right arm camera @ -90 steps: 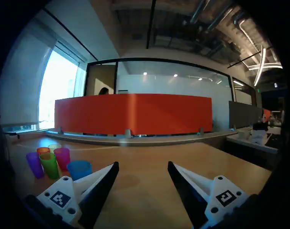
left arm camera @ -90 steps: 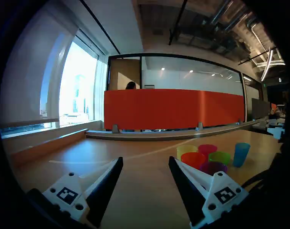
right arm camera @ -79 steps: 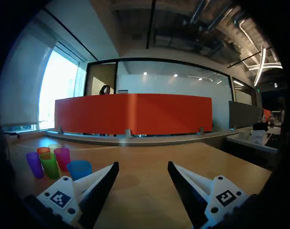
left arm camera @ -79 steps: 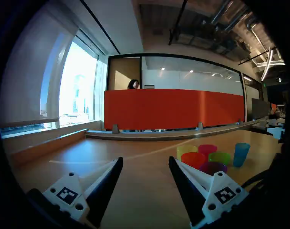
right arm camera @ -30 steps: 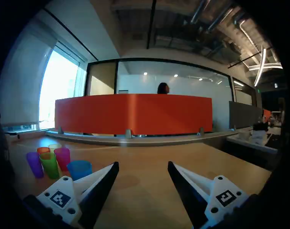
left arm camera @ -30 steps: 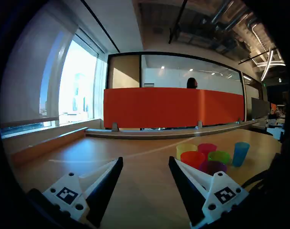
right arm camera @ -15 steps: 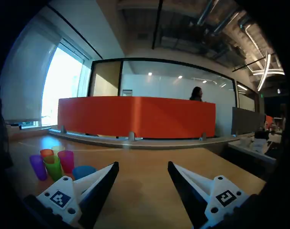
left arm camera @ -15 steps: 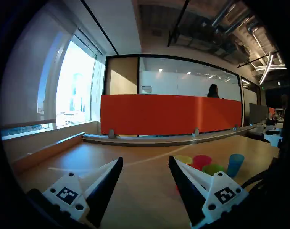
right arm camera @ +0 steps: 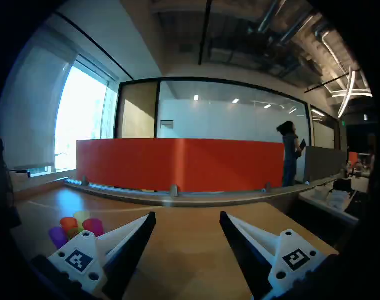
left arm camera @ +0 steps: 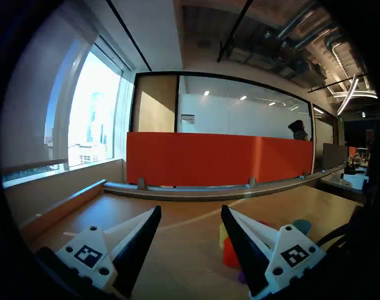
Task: Pour water
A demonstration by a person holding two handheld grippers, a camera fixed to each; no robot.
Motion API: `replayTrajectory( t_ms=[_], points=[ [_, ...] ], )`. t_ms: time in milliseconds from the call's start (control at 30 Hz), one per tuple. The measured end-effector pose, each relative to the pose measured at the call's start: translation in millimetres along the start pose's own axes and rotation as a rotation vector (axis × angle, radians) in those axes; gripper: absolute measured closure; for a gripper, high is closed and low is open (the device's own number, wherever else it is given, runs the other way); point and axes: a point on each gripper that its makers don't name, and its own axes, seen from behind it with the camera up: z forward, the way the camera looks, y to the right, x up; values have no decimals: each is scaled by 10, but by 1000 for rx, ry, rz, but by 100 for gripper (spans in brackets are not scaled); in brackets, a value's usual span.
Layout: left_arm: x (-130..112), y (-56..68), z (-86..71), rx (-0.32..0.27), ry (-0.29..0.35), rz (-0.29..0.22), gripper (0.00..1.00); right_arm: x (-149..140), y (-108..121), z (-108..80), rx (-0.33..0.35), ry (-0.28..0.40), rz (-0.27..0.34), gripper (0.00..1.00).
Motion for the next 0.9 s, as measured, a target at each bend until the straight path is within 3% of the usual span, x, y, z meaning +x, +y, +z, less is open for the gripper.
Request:
replayTrajectory(
  t_ms=[300, 500, 900],
  points=[
    [246, 94, 10, -38, -2, -4, 12, 318, -85, 32, 16, -11, 32, 1],
    [300, 92, 49, -41, -22, -13, 12, 389, -122, 45, 26, -17, 29, 1],
    [375, 74, 61, -55, -25, 24, 12, 387, -163, 56, 54, -25, 26, 1]
  ],
)
